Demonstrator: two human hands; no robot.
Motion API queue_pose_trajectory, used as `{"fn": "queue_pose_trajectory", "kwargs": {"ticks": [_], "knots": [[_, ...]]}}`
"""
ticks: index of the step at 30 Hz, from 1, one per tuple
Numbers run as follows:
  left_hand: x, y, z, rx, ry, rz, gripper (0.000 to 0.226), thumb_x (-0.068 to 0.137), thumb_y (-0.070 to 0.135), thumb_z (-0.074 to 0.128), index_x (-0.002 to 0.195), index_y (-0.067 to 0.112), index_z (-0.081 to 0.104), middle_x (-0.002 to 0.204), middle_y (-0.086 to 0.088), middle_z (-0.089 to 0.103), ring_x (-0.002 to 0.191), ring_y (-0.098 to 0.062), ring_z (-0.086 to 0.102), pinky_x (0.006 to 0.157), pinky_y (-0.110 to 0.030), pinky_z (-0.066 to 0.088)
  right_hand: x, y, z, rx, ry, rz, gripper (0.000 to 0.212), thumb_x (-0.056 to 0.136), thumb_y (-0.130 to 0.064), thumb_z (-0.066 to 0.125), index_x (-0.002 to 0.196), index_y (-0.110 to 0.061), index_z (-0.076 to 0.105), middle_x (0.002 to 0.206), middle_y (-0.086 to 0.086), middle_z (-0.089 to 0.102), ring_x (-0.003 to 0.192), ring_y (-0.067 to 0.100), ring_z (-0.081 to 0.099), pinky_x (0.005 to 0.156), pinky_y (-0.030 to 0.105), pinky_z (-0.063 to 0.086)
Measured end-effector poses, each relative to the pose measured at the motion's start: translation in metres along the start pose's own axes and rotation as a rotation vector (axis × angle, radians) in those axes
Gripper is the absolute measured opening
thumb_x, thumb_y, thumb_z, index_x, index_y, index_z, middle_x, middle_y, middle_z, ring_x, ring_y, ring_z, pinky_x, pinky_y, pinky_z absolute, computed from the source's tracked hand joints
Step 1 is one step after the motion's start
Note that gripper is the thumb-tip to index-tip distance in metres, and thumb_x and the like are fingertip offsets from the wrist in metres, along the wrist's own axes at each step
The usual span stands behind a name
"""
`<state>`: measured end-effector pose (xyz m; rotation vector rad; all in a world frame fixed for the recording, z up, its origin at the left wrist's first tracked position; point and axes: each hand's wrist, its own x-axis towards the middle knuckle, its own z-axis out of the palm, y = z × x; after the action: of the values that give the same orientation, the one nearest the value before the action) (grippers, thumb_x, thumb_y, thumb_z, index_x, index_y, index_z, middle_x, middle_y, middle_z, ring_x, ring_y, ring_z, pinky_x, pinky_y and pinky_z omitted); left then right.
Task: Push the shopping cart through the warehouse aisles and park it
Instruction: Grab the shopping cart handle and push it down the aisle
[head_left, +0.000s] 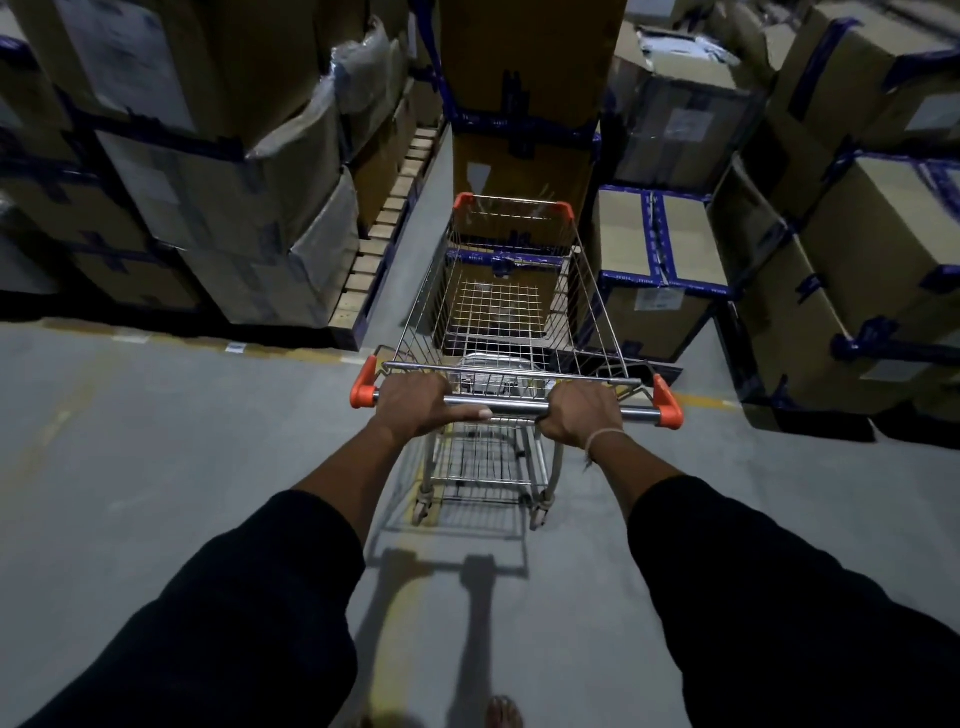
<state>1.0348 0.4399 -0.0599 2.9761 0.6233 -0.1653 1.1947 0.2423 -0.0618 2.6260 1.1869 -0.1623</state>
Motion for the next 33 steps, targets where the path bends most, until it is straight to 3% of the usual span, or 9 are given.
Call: {"fn": "queue_pose_trajectory", "kwargs": {"ticks": [7, 13, 22, 26, 29, 33], "knots": [[0.007, -0.004, 0.000, 0.022, 0.014, 0.018, 0.081, 0.067, 0.102, 0.027, 0.061, 0.026, 0.055, 0.063, 0.000, 0.063, 0.063, -0.016, 0.063, 0.083, -0.037, 0.054, 0.002, -0.001, -0.005, 0.001, 0.010, -0.004, 0.035, 0.088, -0.055, 0.063, 0.088, -0.020, 0.060, 0.082, 0.000, 0.061, 0.077, 0.025, 0.060, 0.069, 0.032, 0.052], [0.023, -0.003, 0.009, 0.074, 0.080, 0.002, 0.094, 0.064, 0.106, 0.014, 0.072, 0.024, 0.060, 0.071, 0.002, 0.064, 0.076, -0.018, 0.064, 0.108, -0.057, 0.034, 0.011, 0.002, -0.015, 0.066, -0.011, 0.046, 0.031, 0.086, -0.049, 0.068, 0.086, -0.019, 0.060, 0.083, 0.002, 0.064, 0.081, 0.027, 0.065, 0.077, 0.039, 0.059], [0.019, -0.002, 0.004, 0.030, 0.061, -0.003, 0.082, 0.063, 0.102, 0.012, 0.067, 0.028, 0.048, 0.078, -0.003, 0.066, 0.088, -0.023, 0.066, 0.111, -0.058, 0.030, 0.009, 0.001, -0.014, 0.062, -0.007, 0.046, 0.032, 0.087, -0.049, 0.066, 0.090, -0.018, 0.063, 0.080, 0.001, 0.062, 0.076, 0.026, 0.063, 0.073, 0.036, 0.058], [0.017, -0.001, 0.005, -0.005, 0.078, -0.024, 0.097, 0.066, 0.104, 0.011, 0.082, 0.023, 0.062, 0.091, -0.007, 0.069, 0.099, -0.027, 0.065, 0.111, -0.058, 0.029, 0.008, 0.004, -0.019, 0.073, -0.030, 0.001, 0.038, 0.086, -0.055, 0.065, 0.093, -0.018, 0.069, 0.079, 0.001, 0.062, 0.080, 0.026, 0.066, 0.072, 0.036, 0.058], [0.004, 0.000, 0.006, -0.060, 0.133, -0.029, 0.092, 0.081, 0.095, 0.024, 0.108, 0.017, 0.065, 0.114, -0.012, 0.067, 0.117, -0.032, 0.058, 0.112, -0.057, 0.031, 0.004, 0.004, -0.021, 0.064, -0.016, -0.046, 0.048, 0.085, -0.064, 0.062, 0.098, -0.018, 0.068, 0.084, 0.003, 0.065, 0.083, 0.027, 0.066, 0.079, 0.039, 0.057], [-0.028, -0.005, 0.009, -0.098, 0.268, 0.017, 0.090, 0.089, 0.087, 0.023, 0.125, 0.014, 0.059, 0.127, -0.014, 0.060, 0.121, -0.032, 0.051, 0.109, -0.049, 0.036, -0.007, -0.002, -0.018, 0.127, 0.031, -0.091, 0.070, 0.081, -0.072, 0.061, 0.123, -0.016, 0.059, 0.115, 0.010, 0.064, 0.104, 0.032, 0.061, 0.090, 0.045, 0.052]]}}
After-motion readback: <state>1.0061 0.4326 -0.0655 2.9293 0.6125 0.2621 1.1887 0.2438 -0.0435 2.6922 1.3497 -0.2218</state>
